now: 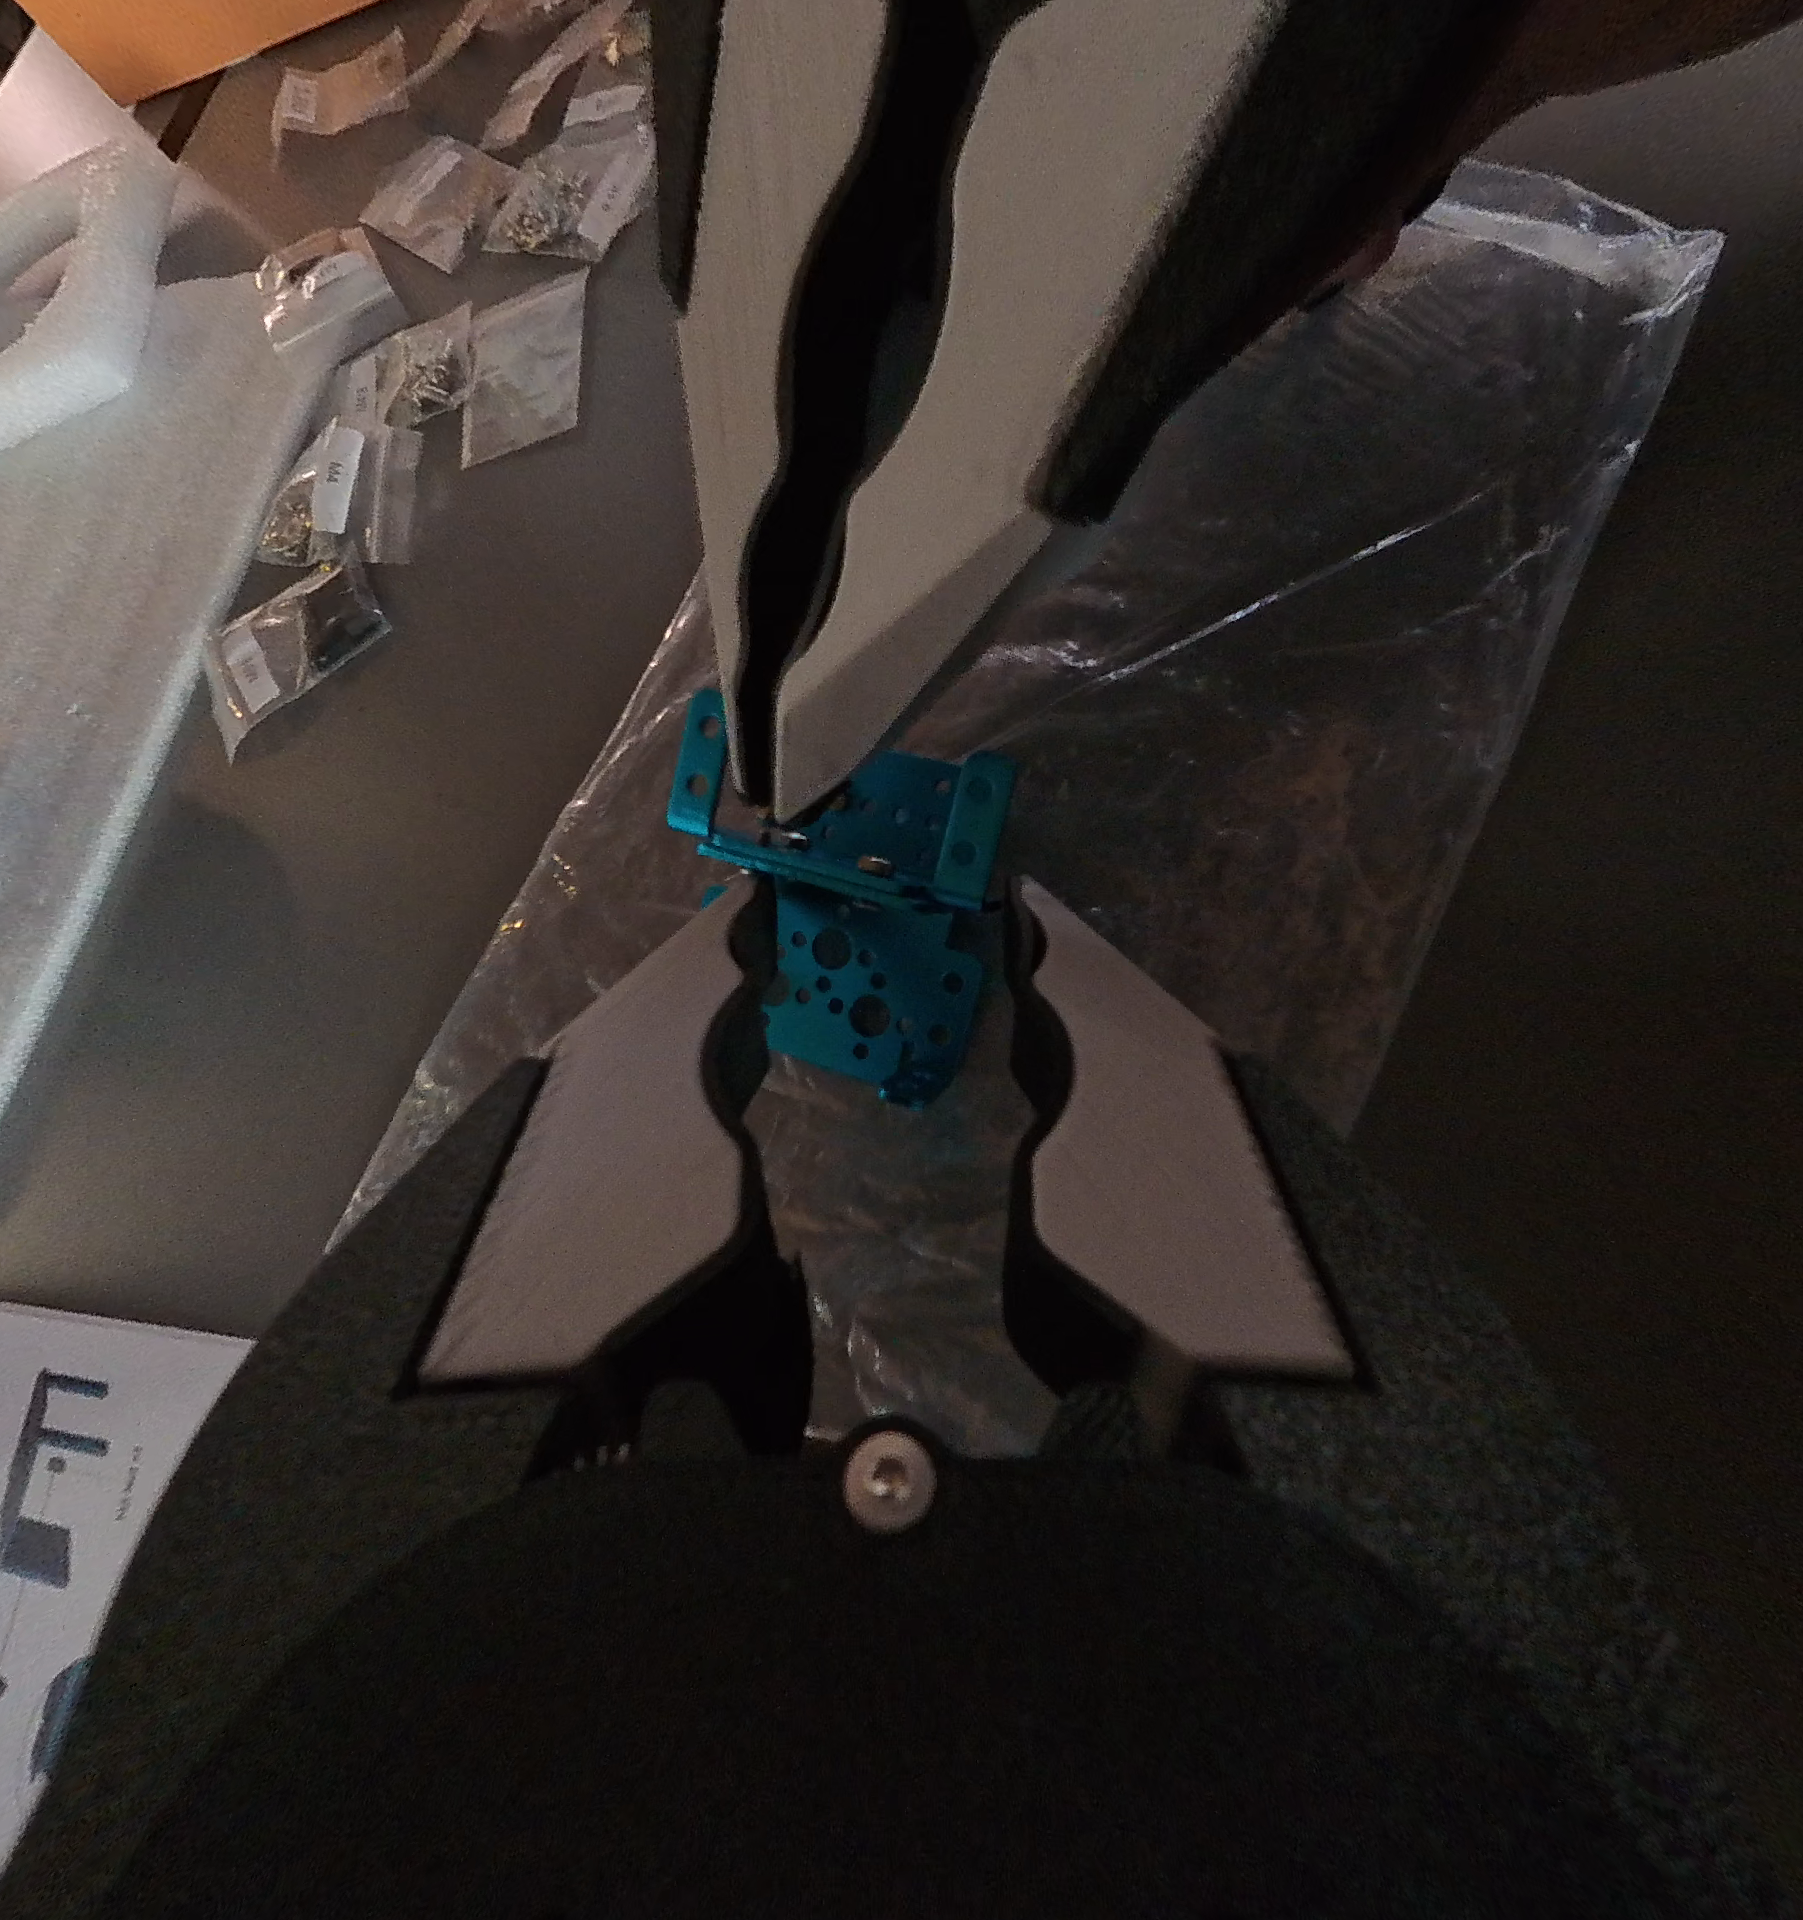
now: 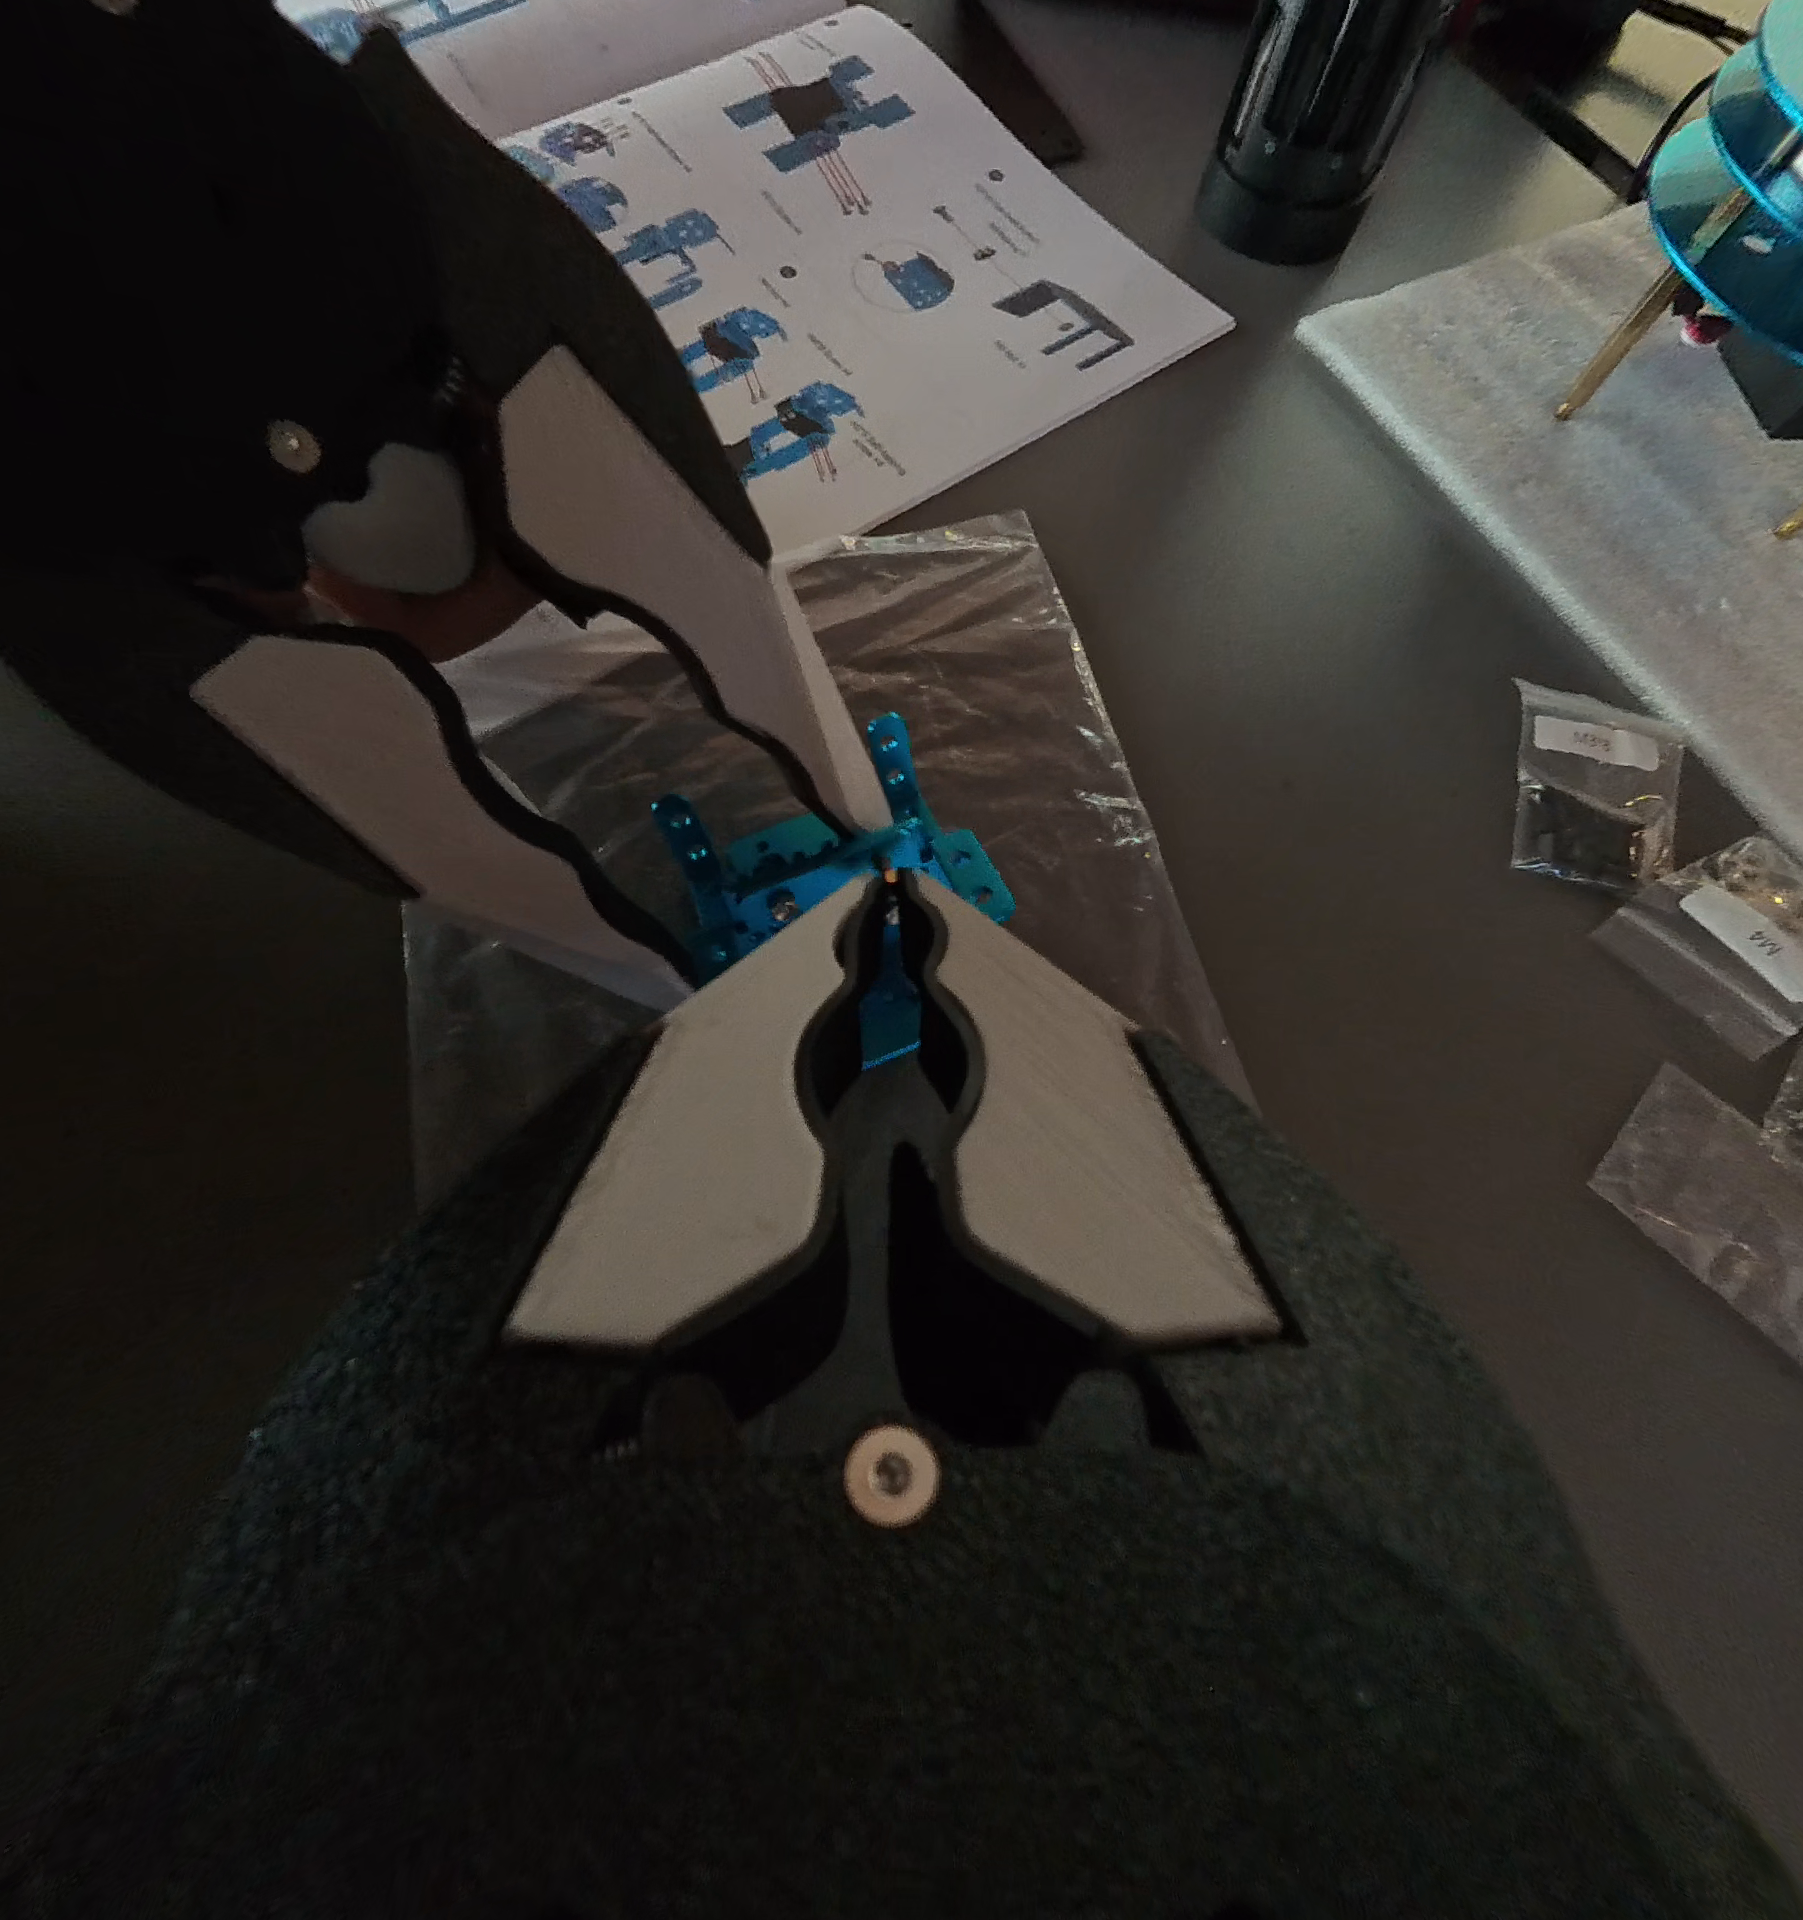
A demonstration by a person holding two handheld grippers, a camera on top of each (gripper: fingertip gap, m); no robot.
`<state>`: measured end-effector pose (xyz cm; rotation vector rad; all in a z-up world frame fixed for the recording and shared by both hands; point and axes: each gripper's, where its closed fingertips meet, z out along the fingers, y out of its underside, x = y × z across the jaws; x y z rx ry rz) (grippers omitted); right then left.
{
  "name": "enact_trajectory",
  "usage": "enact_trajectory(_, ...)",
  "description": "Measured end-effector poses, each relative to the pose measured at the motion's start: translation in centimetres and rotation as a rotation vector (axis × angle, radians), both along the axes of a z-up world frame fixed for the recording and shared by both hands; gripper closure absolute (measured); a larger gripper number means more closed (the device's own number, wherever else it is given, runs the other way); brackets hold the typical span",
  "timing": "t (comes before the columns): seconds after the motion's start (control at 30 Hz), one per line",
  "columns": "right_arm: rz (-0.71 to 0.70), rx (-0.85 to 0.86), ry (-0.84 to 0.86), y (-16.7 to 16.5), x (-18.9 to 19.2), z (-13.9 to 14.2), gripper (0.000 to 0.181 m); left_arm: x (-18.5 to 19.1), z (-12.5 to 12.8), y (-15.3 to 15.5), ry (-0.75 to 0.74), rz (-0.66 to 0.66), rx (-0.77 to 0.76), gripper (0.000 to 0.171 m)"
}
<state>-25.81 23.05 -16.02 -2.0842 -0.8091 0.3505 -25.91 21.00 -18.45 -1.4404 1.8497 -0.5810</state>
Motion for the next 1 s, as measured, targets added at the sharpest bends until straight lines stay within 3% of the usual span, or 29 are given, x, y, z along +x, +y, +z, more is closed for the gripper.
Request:
enact_trajectory(0.4,0.001,0.068,-0.044,-0.03,-0.20,0.15,0.181,0.26,-0.04,-0.13,0.000,-0.003,0.008,0.127)
enact_trajectory(1.0,0.007,-0.016,0.047,-0.30,-0.15,0.00,0.179,0.29,-0.04,-0.17,0.000,-0.005,0.014,0.128)
